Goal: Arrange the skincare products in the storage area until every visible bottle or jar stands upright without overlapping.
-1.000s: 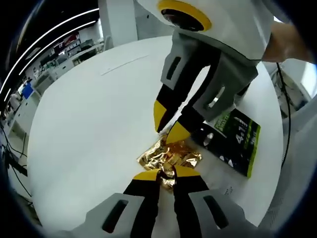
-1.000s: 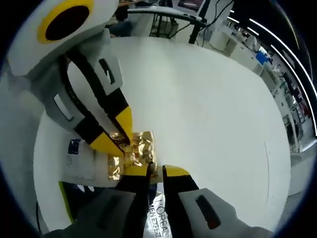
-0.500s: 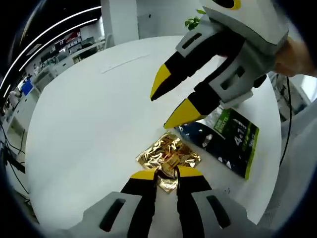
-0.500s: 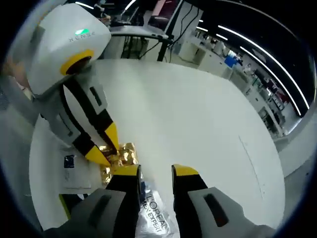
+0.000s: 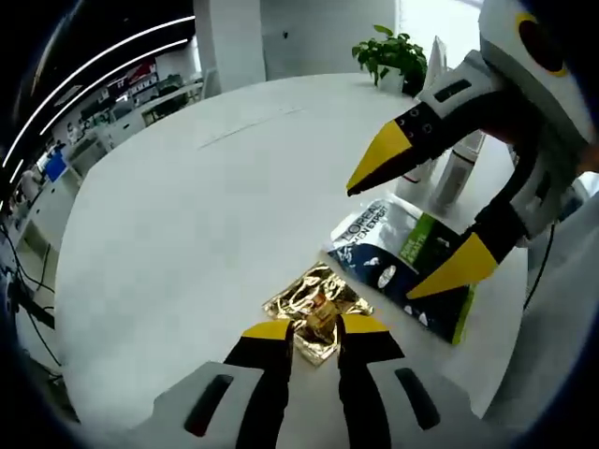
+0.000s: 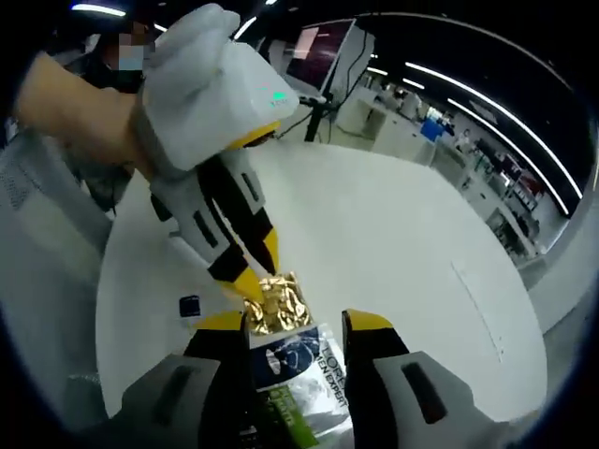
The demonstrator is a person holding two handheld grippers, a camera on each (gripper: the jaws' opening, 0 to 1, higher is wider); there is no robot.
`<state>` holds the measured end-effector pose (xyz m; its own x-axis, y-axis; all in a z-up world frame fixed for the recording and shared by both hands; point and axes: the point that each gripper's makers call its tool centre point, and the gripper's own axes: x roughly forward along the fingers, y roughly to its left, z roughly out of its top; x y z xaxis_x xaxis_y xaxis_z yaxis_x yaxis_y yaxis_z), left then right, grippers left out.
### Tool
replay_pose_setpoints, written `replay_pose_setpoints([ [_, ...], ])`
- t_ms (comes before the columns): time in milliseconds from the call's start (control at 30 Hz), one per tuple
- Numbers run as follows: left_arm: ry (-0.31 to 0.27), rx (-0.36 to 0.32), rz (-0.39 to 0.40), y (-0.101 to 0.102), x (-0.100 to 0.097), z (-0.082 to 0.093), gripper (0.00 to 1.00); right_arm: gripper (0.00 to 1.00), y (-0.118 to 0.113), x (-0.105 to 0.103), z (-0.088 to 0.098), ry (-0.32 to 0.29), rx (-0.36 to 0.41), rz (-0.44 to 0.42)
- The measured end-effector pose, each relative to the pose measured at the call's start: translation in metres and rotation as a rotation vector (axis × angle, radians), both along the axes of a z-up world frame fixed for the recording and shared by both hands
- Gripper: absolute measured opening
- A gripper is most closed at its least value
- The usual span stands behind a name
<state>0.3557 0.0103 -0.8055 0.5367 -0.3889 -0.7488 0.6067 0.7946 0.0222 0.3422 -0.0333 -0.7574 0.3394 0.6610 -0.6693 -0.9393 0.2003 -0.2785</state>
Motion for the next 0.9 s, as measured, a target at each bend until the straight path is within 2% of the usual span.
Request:
replay_pose_setpoints([
  [100,0.002,0.005,0.000,0.002,-0.005,0.003,0.26,0.50,-0.004,-0.012,0.000,0.005,0.011,0.011],
  [200,0.008,0.009,0.009,0.004,-0.013,0.005,0.33,0.56,-0.011,-0.026,0.010,-0.009,0.021,0.015],
  [433,0.020,-0.008,0.051,0.014,-0.036,0.016,0.42,0.69,-0.032,-0.044,0.031,-0.027,0.088,-0.041],
  [600,0.022,-0.027,0.071,0.017,-0.054,0.026,0.48,0.76,-0.062,-0.055,0.047,-0.011,0.150,-0.129],
  [833,0.023,-0.088,0.105,0.018,-0.079,0.037,0.63,0.88,-0.121,-0.059,0.054,0.036,0.232,-0.354],
  [900,0.023,-0.126,0.129,0.016,-0.087,0.043,0.65,0.91,-0.135,-0.060,0.053,0.048,0.249,-0.408],
])
